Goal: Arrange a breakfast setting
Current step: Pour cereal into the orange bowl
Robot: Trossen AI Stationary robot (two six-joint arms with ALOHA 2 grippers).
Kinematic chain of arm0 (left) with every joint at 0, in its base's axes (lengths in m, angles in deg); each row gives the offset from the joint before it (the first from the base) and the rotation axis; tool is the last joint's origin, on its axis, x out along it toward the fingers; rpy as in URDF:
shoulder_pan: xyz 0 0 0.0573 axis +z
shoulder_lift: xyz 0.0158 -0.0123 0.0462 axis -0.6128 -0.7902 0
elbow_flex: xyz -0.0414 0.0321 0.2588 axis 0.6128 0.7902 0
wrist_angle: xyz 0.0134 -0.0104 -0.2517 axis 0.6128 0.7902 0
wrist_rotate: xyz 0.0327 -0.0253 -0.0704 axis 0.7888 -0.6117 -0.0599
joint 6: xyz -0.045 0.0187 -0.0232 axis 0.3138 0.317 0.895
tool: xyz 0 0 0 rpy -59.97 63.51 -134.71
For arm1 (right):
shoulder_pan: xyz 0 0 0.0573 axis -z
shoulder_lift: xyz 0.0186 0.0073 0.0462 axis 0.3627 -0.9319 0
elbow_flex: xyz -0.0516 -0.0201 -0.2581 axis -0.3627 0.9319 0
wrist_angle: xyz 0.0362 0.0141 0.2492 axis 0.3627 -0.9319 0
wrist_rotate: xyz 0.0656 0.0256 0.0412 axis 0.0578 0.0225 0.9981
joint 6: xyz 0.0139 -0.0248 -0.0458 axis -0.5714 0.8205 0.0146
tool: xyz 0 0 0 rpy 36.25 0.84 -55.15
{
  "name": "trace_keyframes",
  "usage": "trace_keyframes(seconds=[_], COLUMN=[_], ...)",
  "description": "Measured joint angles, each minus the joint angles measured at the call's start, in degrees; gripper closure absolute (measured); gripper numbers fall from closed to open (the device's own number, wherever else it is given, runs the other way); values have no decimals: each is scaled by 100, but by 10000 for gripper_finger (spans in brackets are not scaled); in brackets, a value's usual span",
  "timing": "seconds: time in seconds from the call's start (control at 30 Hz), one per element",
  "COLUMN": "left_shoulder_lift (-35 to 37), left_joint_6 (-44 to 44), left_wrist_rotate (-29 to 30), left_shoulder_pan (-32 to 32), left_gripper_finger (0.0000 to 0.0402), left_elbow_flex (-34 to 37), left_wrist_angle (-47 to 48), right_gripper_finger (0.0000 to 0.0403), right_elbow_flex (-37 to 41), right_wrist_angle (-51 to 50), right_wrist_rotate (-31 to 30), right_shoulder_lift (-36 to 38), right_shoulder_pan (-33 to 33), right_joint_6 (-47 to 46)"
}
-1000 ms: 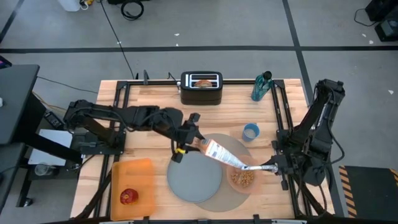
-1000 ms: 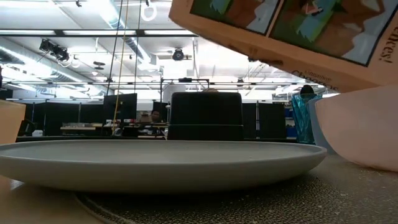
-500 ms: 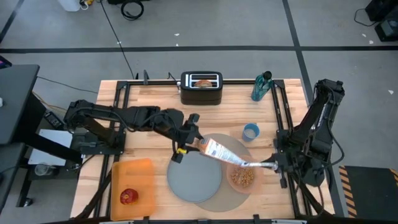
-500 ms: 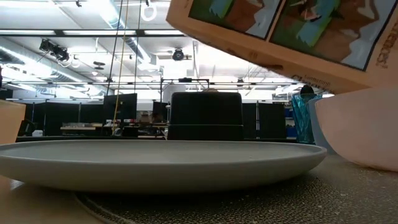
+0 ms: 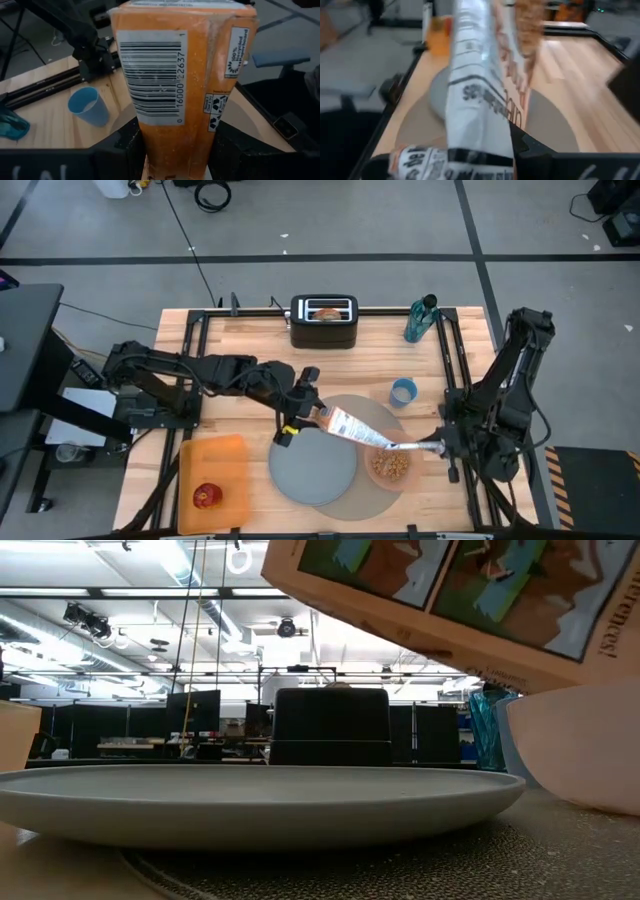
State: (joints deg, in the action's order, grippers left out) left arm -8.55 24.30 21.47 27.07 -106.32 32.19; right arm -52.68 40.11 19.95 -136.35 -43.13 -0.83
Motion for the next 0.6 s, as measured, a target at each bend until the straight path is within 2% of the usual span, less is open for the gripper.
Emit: trace_keyframes(seconds=[0.07, 0.13, 0.23, 0.33, 0.37, 0.43, 0.47, 0.53, 0.6], left_shoulder_lift=[16, 16, 10, 20, 13, 7, 14, 24, 9], left_joint_6=[17, 18, 55, 41, 30, 37, 56, 76, 79], left_wrist_rotate=[-12, -91, 5, -99, -88, 27, 15, -89, -61], left_shoulder_pan=[4, 6, -11, 7, 5, 20, 33, 46, 35], left_gripper_finger=[230, 230, 230, 230, 230, 230, 230, 230, 230], left_elbow_flex=[0, 0, 0, -2, -2, 0, -2, -7, -7], left_wrist_angle=[-18, 13, 18, 25, 54, 17, -6, 19, 75], right_gripper_finger=[388, 386, 385, 385, 385, 386, 386, 386, 387], right_elbow_flex=[-2, -12, 7, -19, -13, 8, 6, -11, 1], right_wrist_angle=[110, 459, 52, 415, 277, -204, -132, 302, 187], right_wrist_rotate=[68, 334, 101, 472, 417, 89, 115, 409, 415], right_shoulder_lift=[15, -93, 30, -41, -54, 114, 130, 17, 2], right_shoulder_pan=[5, 50, 50, 120, 126, 108, 113, 166, 168], right_joint_6=[-158, 304, 39, 342, 386, -110, -218, 172, 336])
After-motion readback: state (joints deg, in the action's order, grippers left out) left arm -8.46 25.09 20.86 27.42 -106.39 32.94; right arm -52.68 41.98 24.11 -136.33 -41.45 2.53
